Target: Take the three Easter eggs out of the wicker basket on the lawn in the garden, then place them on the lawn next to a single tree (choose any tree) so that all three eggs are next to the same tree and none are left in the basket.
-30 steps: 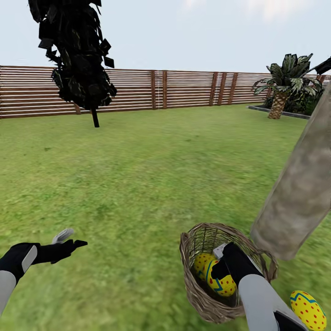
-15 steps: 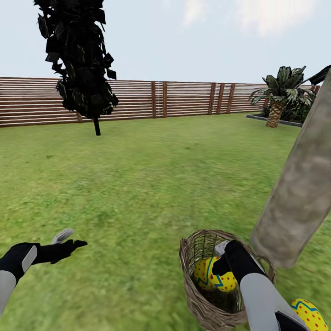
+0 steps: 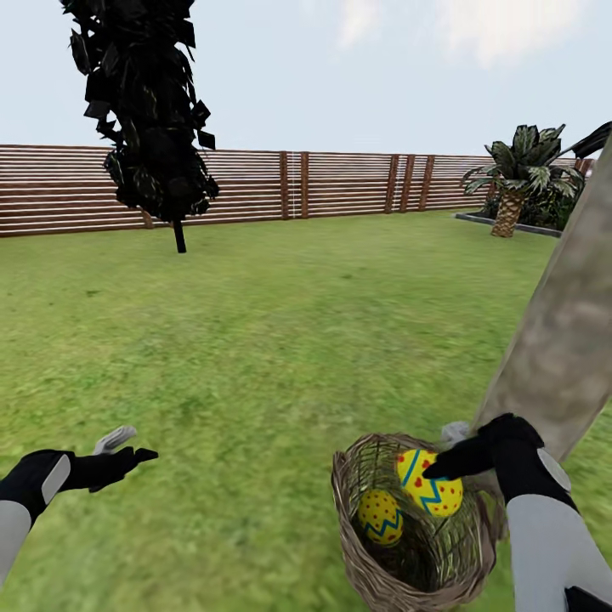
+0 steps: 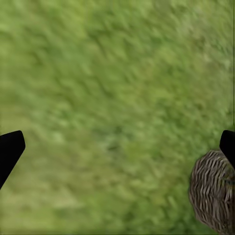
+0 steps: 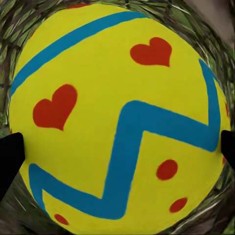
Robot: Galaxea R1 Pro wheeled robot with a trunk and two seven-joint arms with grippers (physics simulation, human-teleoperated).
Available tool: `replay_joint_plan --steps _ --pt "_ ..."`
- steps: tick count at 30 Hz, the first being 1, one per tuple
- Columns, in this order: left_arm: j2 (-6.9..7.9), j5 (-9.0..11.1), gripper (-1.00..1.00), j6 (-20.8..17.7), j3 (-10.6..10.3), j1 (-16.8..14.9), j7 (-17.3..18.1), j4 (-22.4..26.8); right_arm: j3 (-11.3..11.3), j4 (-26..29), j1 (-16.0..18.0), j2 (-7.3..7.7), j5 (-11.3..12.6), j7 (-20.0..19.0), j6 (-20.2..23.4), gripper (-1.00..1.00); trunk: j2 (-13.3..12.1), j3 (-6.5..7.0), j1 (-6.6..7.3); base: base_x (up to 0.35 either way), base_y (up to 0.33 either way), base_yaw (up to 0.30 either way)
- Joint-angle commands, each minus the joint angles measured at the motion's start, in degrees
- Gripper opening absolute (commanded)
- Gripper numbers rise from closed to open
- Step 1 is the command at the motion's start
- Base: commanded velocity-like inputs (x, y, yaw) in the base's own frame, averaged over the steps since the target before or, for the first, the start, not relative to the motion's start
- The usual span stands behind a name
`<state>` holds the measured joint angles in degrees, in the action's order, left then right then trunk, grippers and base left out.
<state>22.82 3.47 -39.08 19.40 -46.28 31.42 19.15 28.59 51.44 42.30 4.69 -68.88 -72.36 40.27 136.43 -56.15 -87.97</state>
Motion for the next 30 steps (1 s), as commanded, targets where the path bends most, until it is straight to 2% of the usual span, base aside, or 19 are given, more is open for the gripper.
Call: replay_joint_plan --steps 1,4,6,9,15,20,22,30 --pt "-0.02 0.31 1.0 -0.47 0.2 -0.03 -0.05 -0.03 0.12 0.15 0.05 1.2 -0.28 -2.62 0.49 -1.0 -0.39 0.12 0.23 0.0 0.0 0.0" --pt "-0.85 0.24 1.0 -0.47 0.19 -0.03 -0.05 0.0 0.21 0.24 0.06 5.3 -0.2 -10.69 0.51 -1.0 -1.6 0.66 0.89 0.0 0.0 0.0" --pt "-1.0 0.22 1.0 -0.47 0.2 -0.03 -0.05 0.01 0.23 0.24 0.05 7.09 -0.03 -15.12 0.51 -1.0 -2.4 1.02 1.33 0.0 0.0 0.0" --pt "-1.03 0.22 1.0 -0.47 0.19 -0.03 -0.05 0.01 0.26 0.24 0.05 7.3 0.18 -15.97 0.43 -1.0 -3.6 1.56 1.99 0.0 0.0 0.0" --pt "-1.03 0.22 1.0 -0.47 0.14 -0.03 -0.05 0.01 0.32 0.02 0.02 6.75 0.33 -16.23 0.15 -1.0 -6.01 2.64 3.31 -0.013 0.0 0.0" --pt "-1.03 0.22 1.0 -0.47 0.14 -0.03 -0.05 0.01 0.32 -0.02 -0.02 6.77 0.4 -16.36 0.24 -1.0 -8.01 3.54 4.41 -0.293 0.0 0.0" --pt "-1.03 0.22 1.0 -0.47 0.12 -0.03 -0.05 0.01 0.32 -0.02 0.0 6.87 0.48 -17.53 0.15 -1.0 -8.82 3.89 4.85 -0.333 0.0 0.0" --pt "-1.03 0.22 1.0 -0.47 0.13 -0.03 -0.05 -0.03 0.32 0.01 0.03 7.08 2.46 -17.64 -0.02 -1.0 -12.02 5.33 6.6 -0.335 0.0 0.0"
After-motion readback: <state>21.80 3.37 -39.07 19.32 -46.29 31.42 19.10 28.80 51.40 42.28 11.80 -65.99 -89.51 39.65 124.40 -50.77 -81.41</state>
